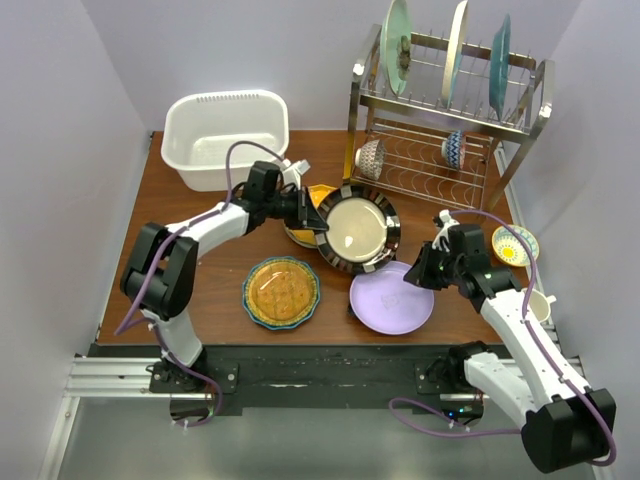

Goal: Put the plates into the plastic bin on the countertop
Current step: Pick up the plate at the center of the board.

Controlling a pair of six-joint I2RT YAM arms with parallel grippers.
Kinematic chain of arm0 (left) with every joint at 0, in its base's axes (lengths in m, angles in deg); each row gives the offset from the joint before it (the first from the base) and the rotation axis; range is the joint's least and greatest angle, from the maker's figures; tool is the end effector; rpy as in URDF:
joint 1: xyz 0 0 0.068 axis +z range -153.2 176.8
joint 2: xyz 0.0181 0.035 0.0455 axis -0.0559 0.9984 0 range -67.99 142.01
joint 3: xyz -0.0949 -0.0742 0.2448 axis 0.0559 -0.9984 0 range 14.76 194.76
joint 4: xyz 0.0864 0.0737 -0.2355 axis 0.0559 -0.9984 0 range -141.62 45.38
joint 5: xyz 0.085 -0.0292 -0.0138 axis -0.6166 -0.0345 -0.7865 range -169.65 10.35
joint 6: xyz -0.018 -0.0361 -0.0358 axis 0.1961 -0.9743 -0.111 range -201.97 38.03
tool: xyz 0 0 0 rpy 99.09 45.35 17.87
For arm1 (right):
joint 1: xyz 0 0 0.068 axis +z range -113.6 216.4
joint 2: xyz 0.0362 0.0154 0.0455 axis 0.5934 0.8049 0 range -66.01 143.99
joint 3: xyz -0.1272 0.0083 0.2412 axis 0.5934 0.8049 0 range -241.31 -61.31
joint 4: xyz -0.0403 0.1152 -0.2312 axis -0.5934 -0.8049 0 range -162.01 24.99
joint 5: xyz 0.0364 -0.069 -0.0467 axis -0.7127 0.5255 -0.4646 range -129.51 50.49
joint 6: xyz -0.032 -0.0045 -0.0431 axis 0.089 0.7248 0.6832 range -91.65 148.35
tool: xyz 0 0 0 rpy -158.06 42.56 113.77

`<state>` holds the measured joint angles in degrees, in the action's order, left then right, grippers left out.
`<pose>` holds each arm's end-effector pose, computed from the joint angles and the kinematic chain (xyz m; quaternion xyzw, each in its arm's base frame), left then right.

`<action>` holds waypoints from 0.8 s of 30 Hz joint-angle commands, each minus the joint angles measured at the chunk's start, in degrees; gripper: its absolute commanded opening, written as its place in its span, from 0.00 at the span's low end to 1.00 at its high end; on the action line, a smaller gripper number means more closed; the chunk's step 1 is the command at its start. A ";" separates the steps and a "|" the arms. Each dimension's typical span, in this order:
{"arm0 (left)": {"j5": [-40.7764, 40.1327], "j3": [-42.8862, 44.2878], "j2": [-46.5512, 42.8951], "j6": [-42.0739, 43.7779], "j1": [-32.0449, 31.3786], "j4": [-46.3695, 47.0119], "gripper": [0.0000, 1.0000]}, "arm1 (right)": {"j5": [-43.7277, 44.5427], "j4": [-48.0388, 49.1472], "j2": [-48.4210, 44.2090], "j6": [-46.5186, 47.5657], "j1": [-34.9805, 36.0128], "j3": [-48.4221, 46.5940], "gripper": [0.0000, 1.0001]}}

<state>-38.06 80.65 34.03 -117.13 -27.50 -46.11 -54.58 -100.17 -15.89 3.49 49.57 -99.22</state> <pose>0.3439 -0.1812 0.2143 0.0766 0.8500 -0.4812 0.2003 0.1695 0.0491 0.2433 0.0466 0.9236 0.2329 0.3008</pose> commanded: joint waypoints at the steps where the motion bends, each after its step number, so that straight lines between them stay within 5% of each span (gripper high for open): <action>1: 6.58 4.51 -6.57 -2.46 1.09 6.42 0.00 | -1.72 1.76 0.14 -0.19 0.10 0.21 0.12; 24: 7.81 10.75 -7.80 5.01 9.00 -5.18 0.00 | -1.28 2.55 0.85 0.34 0.10 -0.15 0.48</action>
<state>-36.45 85.83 30.73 -112.85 -19.74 -54.66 -55.50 -99.20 -14.97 3.49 49.57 -98.78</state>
